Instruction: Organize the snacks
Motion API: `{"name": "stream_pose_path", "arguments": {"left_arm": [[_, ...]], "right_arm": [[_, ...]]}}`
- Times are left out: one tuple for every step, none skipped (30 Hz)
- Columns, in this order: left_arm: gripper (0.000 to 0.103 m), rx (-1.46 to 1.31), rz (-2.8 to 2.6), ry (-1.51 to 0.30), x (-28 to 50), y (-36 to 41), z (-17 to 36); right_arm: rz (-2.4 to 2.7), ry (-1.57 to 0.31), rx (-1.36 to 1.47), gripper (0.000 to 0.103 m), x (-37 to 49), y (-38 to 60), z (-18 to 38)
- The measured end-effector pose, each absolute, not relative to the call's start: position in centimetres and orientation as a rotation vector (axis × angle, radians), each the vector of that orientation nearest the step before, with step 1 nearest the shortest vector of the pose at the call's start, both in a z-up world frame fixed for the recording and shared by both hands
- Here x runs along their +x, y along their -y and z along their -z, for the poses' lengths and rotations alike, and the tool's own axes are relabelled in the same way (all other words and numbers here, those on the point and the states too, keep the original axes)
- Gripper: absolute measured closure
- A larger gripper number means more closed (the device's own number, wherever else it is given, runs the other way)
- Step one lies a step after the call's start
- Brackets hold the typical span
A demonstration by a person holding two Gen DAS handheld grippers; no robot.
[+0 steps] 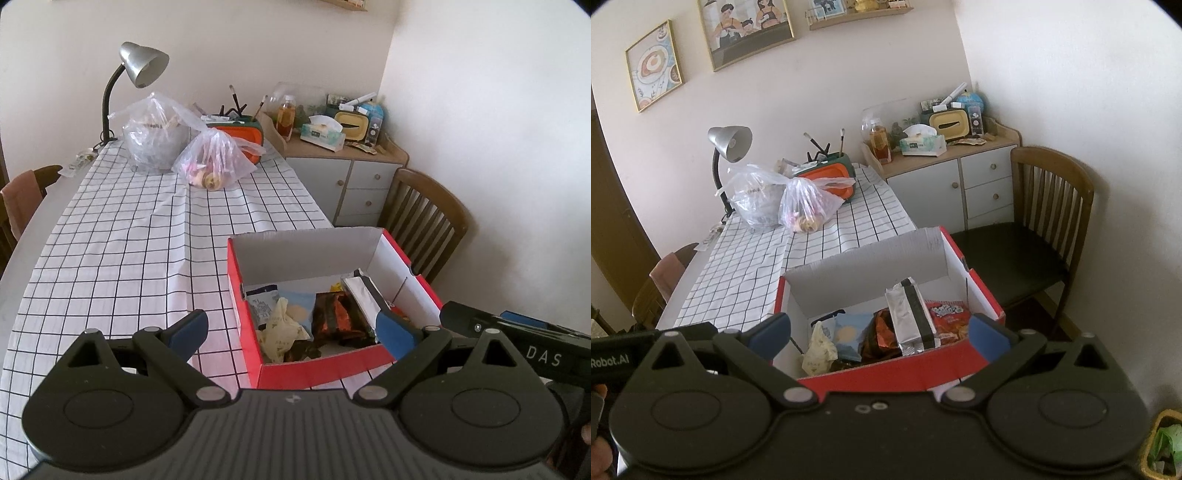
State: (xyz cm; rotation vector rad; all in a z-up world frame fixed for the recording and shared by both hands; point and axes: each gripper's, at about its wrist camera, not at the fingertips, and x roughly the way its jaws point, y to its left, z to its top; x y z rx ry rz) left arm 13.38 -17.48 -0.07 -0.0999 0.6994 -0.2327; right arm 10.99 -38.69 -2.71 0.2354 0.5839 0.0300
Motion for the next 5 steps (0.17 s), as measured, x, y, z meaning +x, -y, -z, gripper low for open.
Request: {"name": "stream_pose_path", "arguments": {"left_arm": [[0.005,-0.100,0.233,-0.699,13.40,17.48,0.07],[0.005,-0.100,0.234,-0.700,13.41,17.47,0.09],[0.005,-0.101,0.233,-0.702,13.49,17.47,0.12],[0.005,-0.101,0.233,-0.703,13.51,17.45,0.19],[0.005,-0.100,0.234,-0.705,13.53,17.45,0.24]], "right_arm": [[-0.030,-0.584,0.235,0.000,10.98,38.62,2.71],[-0.029,-0.586,0.235,0.000,10.92,38.51,2.73],[-0.027,-0.587,0.236,0.000,10.84,38.45,2.76],[-0.026,-0.587,0.237,0.000,10.77,38.43,2.77],[-0.026,-0.588,0.237,0.000,10.71,38.40,2.80]]}}
